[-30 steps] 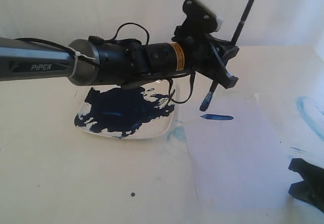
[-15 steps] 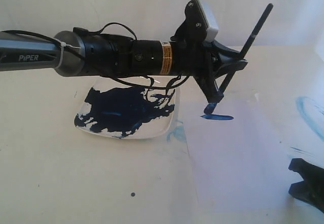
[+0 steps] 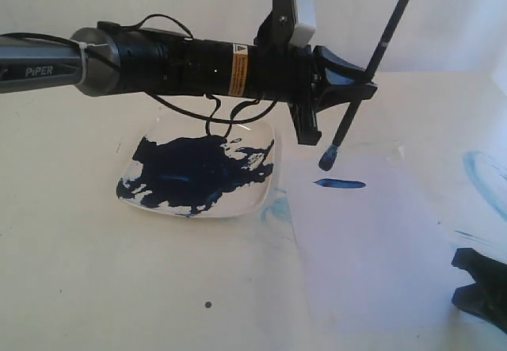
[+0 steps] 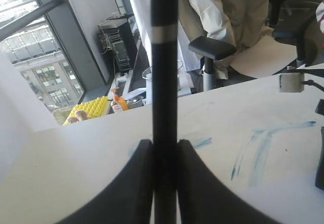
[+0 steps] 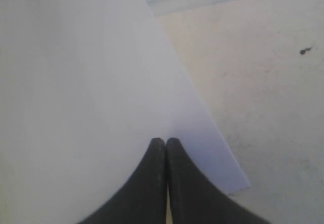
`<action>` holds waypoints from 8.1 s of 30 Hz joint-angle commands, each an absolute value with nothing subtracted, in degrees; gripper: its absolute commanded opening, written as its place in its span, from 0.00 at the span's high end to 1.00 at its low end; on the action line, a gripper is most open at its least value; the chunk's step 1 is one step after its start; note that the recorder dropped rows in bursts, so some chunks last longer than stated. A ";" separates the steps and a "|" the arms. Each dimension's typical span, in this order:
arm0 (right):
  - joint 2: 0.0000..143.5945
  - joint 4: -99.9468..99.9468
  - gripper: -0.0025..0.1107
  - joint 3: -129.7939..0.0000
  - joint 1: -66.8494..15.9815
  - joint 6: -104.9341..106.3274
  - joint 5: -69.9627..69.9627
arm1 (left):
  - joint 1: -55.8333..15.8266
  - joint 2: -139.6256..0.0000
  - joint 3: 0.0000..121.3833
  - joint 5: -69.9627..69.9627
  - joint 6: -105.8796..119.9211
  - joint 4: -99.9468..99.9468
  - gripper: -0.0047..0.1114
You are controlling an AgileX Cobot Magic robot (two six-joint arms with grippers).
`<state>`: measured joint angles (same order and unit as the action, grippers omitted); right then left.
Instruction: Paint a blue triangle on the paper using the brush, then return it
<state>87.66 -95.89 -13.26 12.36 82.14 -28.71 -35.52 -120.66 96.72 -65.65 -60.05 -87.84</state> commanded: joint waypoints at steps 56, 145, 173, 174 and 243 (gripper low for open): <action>88.08 -94.21 0.98 -12.66 12.59 82.47 -22.79 | -35.16 -127.52 104.06 -69.96 -65.66 -95.07 0.96; 88.08 -94.21 0.98 -12.66 12.59 82.47 -23.08 | -58.75 -124.63 110.70 -22.42 26.91 25.36 0.96; 88.08 -93.51 0.98 -12.56 12.59 82.47 -24.06 | -63.38 -128.46 110.70 -51.01 54.02 68.95 0.96; 88.08 -93.51 0.98 -12.56 12.59 82.47 -24.06 | -63.38 -128.46 110.70 -51.00 54.02 69.25 0.96; 88.08 -93.51 0.98 -12.56 12.59 82.47 -23.63 | -64.18 -130.67 110.70 -52.95 52.38 74.83 0.96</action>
